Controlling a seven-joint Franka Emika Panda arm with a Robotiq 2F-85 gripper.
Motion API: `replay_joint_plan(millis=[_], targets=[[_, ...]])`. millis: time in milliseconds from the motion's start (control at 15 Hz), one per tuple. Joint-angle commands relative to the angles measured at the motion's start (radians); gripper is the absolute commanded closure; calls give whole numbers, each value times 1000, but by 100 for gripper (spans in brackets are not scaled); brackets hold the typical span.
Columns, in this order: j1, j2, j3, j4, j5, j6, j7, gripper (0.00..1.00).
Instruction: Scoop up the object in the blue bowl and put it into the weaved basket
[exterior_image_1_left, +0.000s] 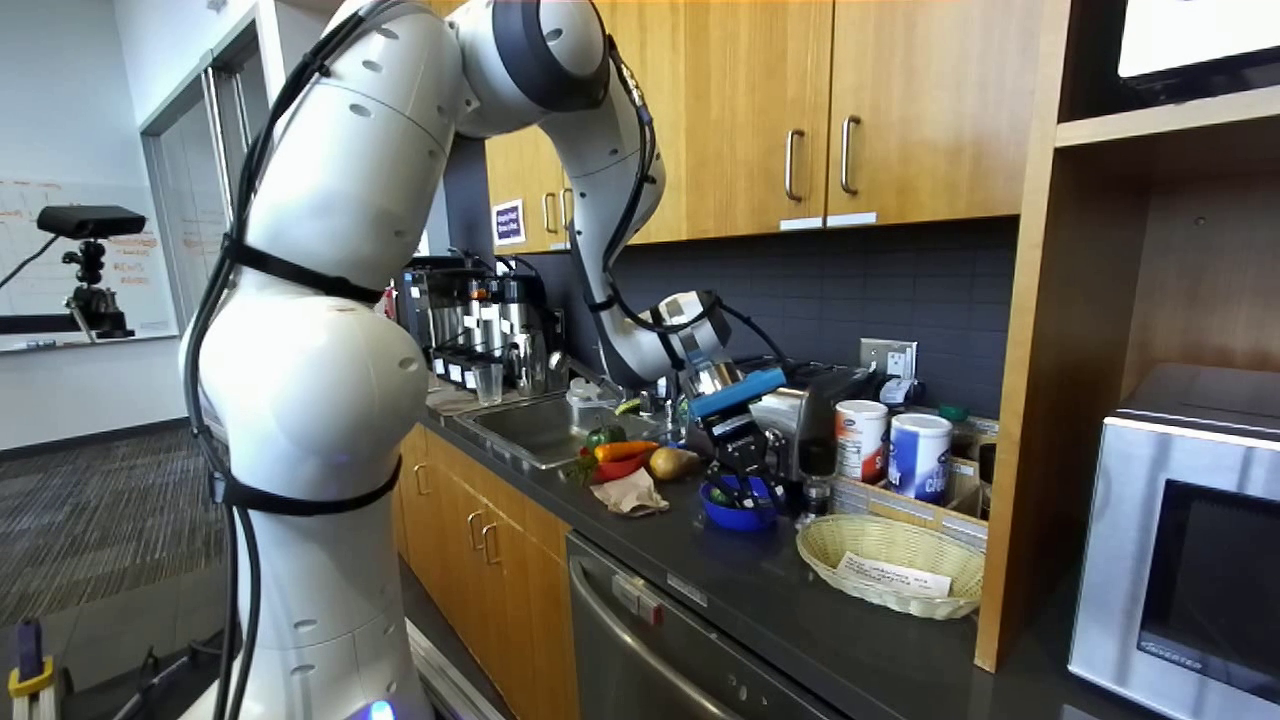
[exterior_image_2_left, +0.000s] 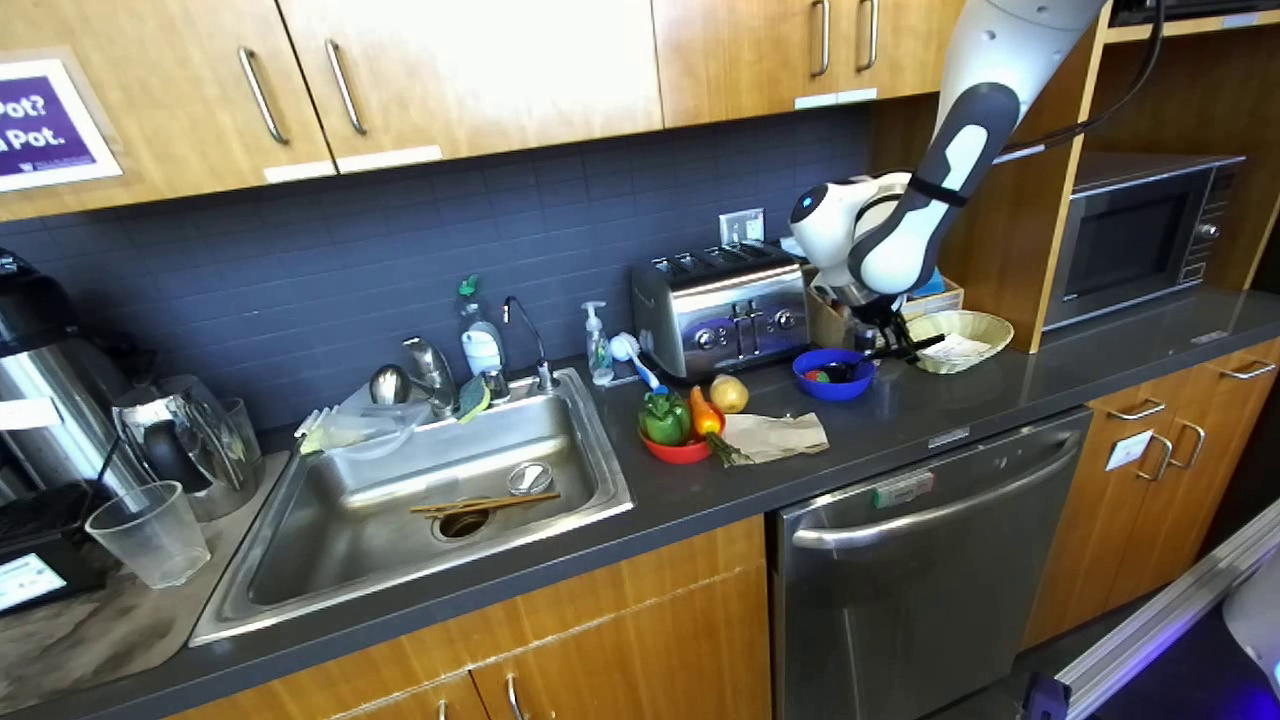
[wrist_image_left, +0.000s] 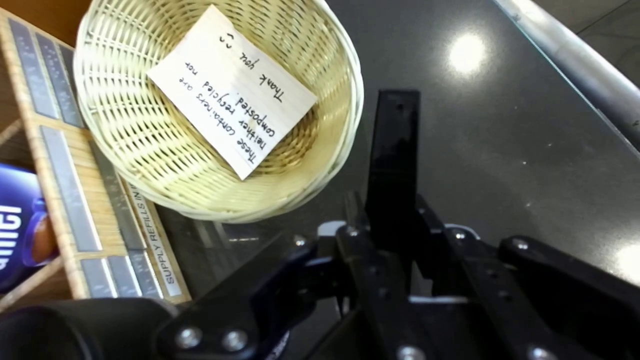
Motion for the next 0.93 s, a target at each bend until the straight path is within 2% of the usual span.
replay_joint_plan(millis=[0,867], targets=[[4,-32,11,-16,-25,-31,26,94],[15,-33,61,-21,-4,-60,4,94]])
